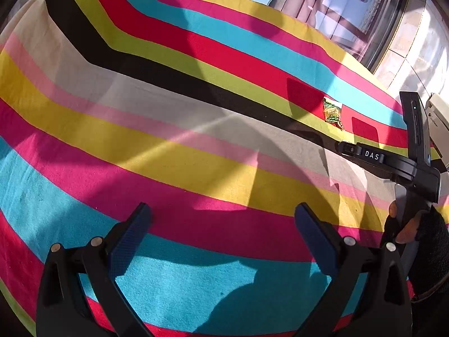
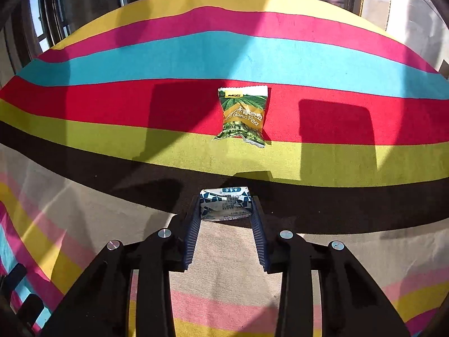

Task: Organize snacks
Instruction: 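Grasp the green garlic pea bag with the left tool and lift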

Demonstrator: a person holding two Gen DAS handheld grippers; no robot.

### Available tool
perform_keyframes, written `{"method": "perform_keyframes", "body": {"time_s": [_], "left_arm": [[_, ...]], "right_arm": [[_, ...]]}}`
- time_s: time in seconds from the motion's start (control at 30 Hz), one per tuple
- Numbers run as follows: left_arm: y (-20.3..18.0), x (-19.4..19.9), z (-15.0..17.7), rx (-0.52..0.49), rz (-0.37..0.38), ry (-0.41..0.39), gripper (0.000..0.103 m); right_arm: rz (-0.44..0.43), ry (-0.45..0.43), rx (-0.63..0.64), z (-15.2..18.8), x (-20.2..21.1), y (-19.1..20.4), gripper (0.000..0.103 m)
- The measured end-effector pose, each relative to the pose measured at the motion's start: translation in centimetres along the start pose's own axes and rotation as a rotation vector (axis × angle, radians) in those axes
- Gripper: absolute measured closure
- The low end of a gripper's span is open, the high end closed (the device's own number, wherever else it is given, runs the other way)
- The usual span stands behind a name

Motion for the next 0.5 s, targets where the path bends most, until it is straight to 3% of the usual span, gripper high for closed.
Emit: {"method": "perform_keyframes", "body": {"time_s": [0.2, 0.37, 0.5], "left_arm": [[0.0, -0.1, -0.1, -0.011, -0.009, 0.006, 0.002], [-0.1, -0.2, 0.1, -0.035, -0.031, 0.018, 0.002], [-0.5, -0.5, 0.1, -0.056, -0.065, 0.054, 0.002]], "right_arm": [[-0.018, -0.063, -0.049, 4.3, 7.1, -2.5, 0.068], [0.033, -0.121, -0.154, 5.1, 8.5, -6.9, 0.068], [0.039, -0.171, -0.155, 4.4, 9.2, -7.1, 0.068]]}}
Point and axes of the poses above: each gripper's, at about its wrist camera, not at the fingertips, and x roughly against the way its jaws point, y to its left, z to its underside, the point moved 10 cm from there along -x, roughly the way its jaws point, and after that the axes turned 11 degrees about -y, right-handed, at the moved point
